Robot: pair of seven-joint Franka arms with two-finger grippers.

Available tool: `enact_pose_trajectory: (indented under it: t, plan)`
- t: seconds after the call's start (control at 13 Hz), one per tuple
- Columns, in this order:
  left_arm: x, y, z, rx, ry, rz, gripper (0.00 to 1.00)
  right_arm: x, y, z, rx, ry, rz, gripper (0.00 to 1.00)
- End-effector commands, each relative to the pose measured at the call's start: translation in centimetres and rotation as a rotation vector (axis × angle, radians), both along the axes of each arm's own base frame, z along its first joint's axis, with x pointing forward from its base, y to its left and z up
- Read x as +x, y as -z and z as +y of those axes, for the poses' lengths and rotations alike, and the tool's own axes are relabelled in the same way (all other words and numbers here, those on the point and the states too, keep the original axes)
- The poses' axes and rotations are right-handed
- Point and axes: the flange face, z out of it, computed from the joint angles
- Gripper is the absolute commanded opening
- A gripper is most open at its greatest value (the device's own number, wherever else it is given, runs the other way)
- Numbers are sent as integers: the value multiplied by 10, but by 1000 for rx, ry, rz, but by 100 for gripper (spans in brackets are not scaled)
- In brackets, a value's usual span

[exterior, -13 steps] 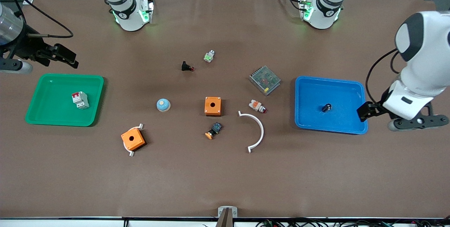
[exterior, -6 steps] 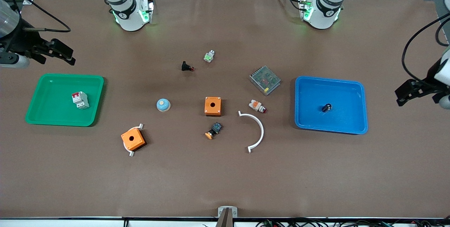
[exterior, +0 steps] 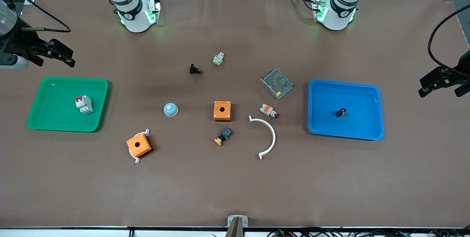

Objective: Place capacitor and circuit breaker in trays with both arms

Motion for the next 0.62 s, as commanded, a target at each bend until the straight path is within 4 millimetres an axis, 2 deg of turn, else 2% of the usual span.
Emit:
enact_pose_trajectory:
  t: [0.0,0.23,0.54]
  plan:
    - [-16,-12,-1,-21,48,25,100,-5,-10,-3,-17,-40,-19,100]
    - [-41,-19,-2,-29,47,44,100,-3,-16,-5,-17,-81,-32,100]
    - [-35,-30,-16,-17,75,17,100,-2,-20,-7,-21,-124,-40,100]
